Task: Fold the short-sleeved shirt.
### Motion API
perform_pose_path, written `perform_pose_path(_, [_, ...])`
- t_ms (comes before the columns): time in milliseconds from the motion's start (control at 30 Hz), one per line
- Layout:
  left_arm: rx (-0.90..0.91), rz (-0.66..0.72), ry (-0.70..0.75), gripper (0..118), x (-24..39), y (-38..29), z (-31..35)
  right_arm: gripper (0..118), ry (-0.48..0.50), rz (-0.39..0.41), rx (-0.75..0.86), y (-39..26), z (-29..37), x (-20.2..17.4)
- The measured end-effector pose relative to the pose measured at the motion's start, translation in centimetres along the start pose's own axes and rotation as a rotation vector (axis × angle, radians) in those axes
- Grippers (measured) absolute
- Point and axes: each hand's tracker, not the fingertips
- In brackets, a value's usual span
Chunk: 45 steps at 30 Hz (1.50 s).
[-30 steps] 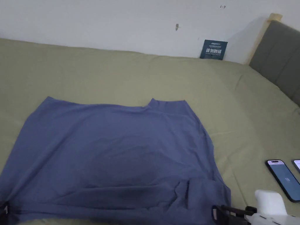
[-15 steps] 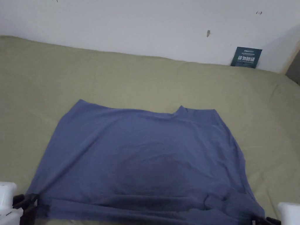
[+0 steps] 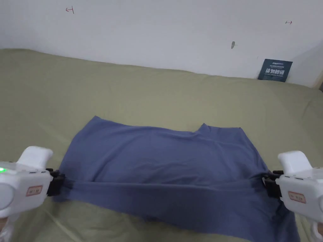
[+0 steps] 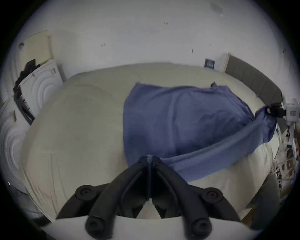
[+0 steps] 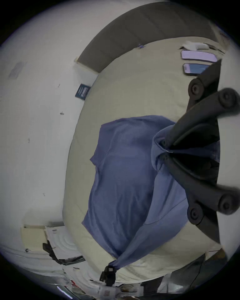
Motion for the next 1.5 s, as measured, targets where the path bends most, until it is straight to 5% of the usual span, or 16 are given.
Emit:
perform_pose_path(167, [-0.101,0.049,-0.023,6,-0.9,1.3,-4.9,2,0.011,-0.181,-0.096,-0.1,-5.6,2.0])
perform_pose_path(233, [-0.085,0.044,-0.005,28,-1.1,1.7,-5.4,8,-0.010,-0.207,-0.063,-1.1,-6.1,2.3])
perform_pose_path(300, [-0.046,0.079,0.090,74,-1.8,2.1,-4.7,58,-0.107,-0.238,-0.063,-1.7,-6.0,2.7])
perform_pose_path(333, [0.000,0.138,0.114,79,-2.3,2.1,-3.6,85,-0.116,-0.265,-0.050,-2.2,-5.5,3.0])
perform_pose_path(367, [0.044,0.188,0.103,79,-2.7,2.1,-2.6,92,-0.107,-0.303,-0.006,-2.8,-4.4,3.3])
perform_pose_path(633, [0.331,0.291,0.110,77,-0.3,-4.2,7.8,85,-0.005,-0.350,0.288,-6.9,8.6,-0.8])
perform_pose_path(667, [0.326,0.311,0.121,71,0.6,-5.7,8.6,74,0.006,-0.354,0.275,-7.4,9.9,-2.1])
perform_pose_path(700, [0.322,0.327,0.115,51,1.2,-6.8,9.0,53,0.013,-0.354,0.271,-8.2,10.7,-2.8])
perform_pose_path(733, [0.312,0.349,0.099,15,2.0,-8.0,9.4,18,0.008,-0.353,0.271,-9.2,11.4,-3.7])
perform_pose_path(767, [0.292,0.360,0.087,0,1.5,-9.1,8.5,0,-0.018,-0.351,0.255,-9.9,11.7,-4.6])
perform_pose_path(833, [0.232,0.357,0.094,0,2.5,-10.3,8.1,0,-0.085,-0.355,0.238,-11.1,11.7,-5.0])
perform_pose_path(933, [0.174,0.305,0.065,0,3.1,-10.4,6.6,0,-0.010,-0.373,0.188,-11.6,11.5,-5.0])
perform_pose_path(967, [0.174,0.291,0.050,2,3.1,-9.9,5.8,0,-0.013,-0.361,0.189,-11.6,11.4,-5.0])
perform_pose_path(1033, [0.145,0.291,0.012,42,2.7,-8.6,4.1,0,-0.030,-0.350,0.185,-11.5,11.2,-4.7])
perform_pose_path(1167, [0.103,0.300,-0.010,91,2.5,-5.7,-0.6,0,-0.032,-0.384,0.177,-11.3,10.6,-3.7])
perform_pose_path(1500, [0.008,0.190,0.043,90,1.4,-3.0,-6.0,0,-0.087,-0.404,0.092,-11.2,8.0,-1.0])
